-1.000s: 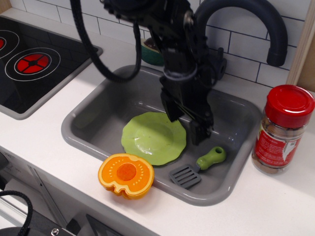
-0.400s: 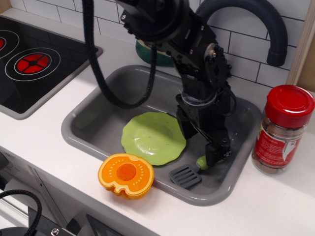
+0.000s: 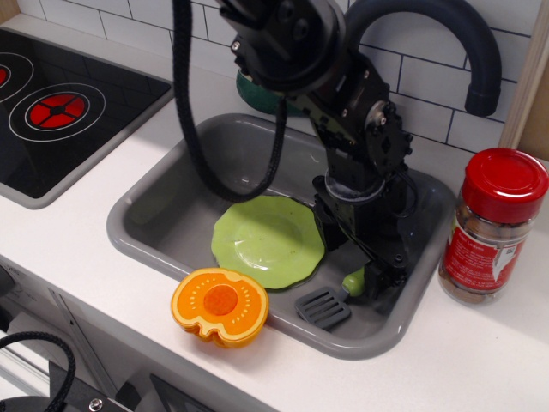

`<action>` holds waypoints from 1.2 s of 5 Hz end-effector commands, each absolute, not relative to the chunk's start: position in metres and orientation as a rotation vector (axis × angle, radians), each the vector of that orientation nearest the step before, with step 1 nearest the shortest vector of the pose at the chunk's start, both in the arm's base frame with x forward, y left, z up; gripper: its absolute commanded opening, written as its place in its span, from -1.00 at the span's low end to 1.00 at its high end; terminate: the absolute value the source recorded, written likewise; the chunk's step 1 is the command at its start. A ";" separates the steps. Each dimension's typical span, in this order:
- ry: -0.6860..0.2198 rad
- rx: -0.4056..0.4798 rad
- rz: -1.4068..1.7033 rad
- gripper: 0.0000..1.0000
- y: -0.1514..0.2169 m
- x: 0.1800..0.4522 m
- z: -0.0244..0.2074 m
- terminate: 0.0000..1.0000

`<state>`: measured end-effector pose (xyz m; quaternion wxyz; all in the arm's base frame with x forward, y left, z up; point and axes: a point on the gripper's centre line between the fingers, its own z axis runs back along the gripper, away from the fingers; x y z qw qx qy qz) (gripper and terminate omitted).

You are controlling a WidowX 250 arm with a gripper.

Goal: Put spatula on plate sink

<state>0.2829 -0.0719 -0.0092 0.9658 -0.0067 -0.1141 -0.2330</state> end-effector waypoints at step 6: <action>-0.325 -0.190 -0.378 -1.00 -0.069 0.303 0.026 -1.00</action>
